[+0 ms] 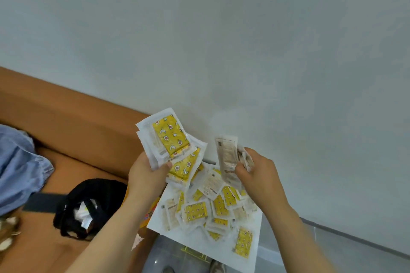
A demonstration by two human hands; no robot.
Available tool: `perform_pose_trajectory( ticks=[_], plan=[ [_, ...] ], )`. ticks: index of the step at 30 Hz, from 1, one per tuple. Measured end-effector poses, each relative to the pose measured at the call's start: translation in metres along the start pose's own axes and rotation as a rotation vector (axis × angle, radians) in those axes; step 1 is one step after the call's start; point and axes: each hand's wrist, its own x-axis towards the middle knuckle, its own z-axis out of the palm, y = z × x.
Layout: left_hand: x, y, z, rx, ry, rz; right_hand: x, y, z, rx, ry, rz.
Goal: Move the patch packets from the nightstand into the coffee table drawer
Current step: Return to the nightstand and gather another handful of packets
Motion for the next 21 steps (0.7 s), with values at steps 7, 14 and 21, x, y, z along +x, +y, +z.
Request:
perform_pose_trajectory(
  ticks=[7,14,21],
  plan=[
    [-0.009,0.022,-0.028,-0.080,0.051,0.056,-0.002,-0.036,-0.016,0.047,0.045,-0.091],
    [-0.026,0.035,-0.037,-0.163,0.209,0.029,0.022,-0.055,-0.029,0.087,-0.058,-0.225],
    [-0.058,0.033,-0.042,-0.260,0.464,-0.054,0.046,-0.076,-0.022,0.049,-0.228,-0.426]
  ],
)
